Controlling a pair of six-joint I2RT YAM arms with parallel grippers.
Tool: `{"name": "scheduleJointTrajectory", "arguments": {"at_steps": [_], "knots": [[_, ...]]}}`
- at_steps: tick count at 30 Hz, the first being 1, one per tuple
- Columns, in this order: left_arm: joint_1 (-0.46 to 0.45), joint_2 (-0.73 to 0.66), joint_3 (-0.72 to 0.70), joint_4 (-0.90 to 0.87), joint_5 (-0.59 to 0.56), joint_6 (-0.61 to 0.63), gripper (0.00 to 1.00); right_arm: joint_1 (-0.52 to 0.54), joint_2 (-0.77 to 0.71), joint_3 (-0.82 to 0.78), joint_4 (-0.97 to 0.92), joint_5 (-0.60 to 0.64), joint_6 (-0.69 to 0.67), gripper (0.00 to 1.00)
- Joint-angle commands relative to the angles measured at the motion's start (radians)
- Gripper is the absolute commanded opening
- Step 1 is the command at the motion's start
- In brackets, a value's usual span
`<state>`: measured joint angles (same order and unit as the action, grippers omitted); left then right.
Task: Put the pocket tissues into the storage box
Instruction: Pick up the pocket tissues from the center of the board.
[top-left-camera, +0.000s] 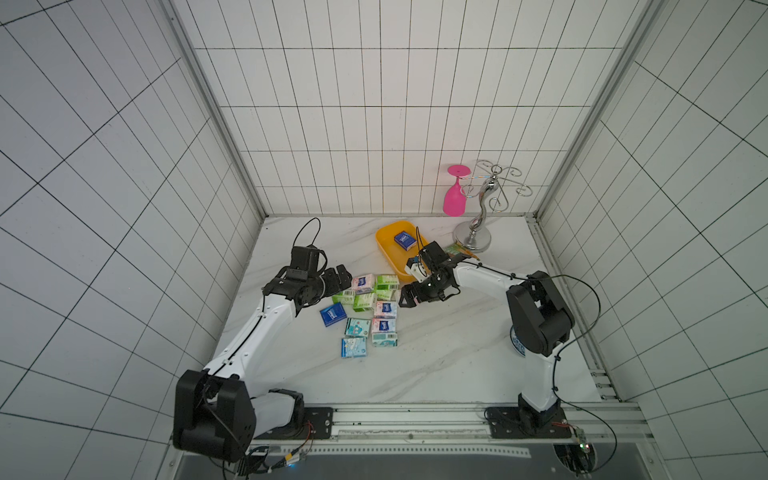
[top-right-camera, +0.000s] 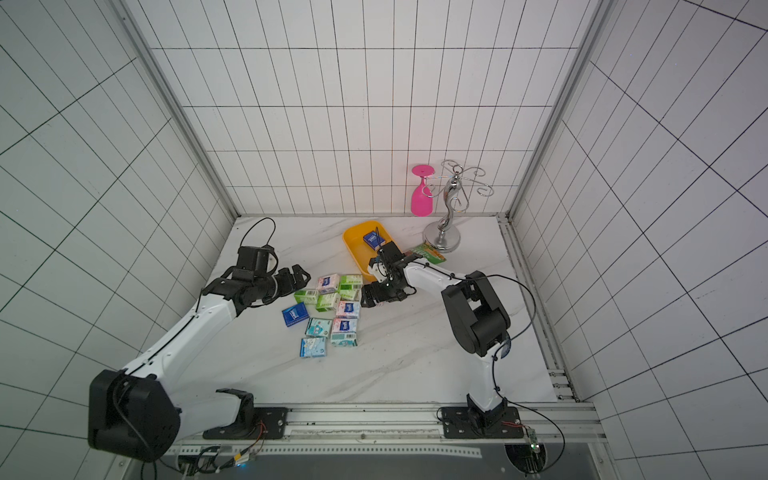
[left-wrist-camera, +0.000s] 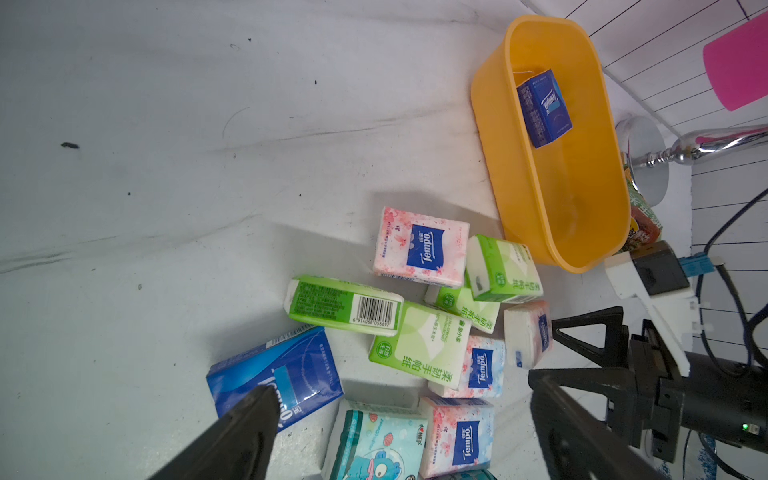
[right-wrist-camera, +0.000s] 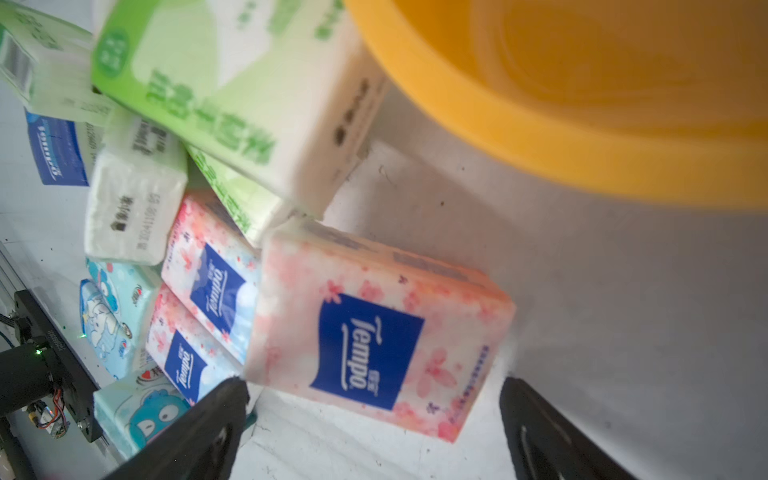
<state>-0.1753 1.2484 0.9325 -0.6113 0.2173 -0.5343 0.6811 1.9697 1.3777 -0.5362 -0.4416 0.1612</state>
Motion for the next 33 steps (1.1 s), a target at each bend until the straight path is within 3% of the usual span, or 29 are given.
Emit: {"name": "scheduleJointTrajectory", "arguments": {"at_steps": [1,11,17,22,33], "knots": [[0.003,-0.018,0.001,-0.01,-0.018,0.005,0.98,0.011,0.037,0.054,0.018,-0.018,-0.003,0.99],[0.005,-0.024,-0.004,-0.018,-0.032,0.015,0.98,0.019,0.087,0.087,0.023,0.022,0.058,1.0],[0.005,-0.026,-0.008,-0.016,-0.033,0.014,0.98,0.02,0.085,0.064,0.043,0.015,0.09,0.89],[0.005,-0.031,-0.014,-0.014,-0.041,0.014,0.98,0.021,0.061,0.054,0.048,0.014,0.113,0.7],[0.005,-0.018,-0.009,0.013,-0.022,0.001,0.98,0.02,-0.12,-0.05,-0.003,0.004,0.148,0.67]]}}
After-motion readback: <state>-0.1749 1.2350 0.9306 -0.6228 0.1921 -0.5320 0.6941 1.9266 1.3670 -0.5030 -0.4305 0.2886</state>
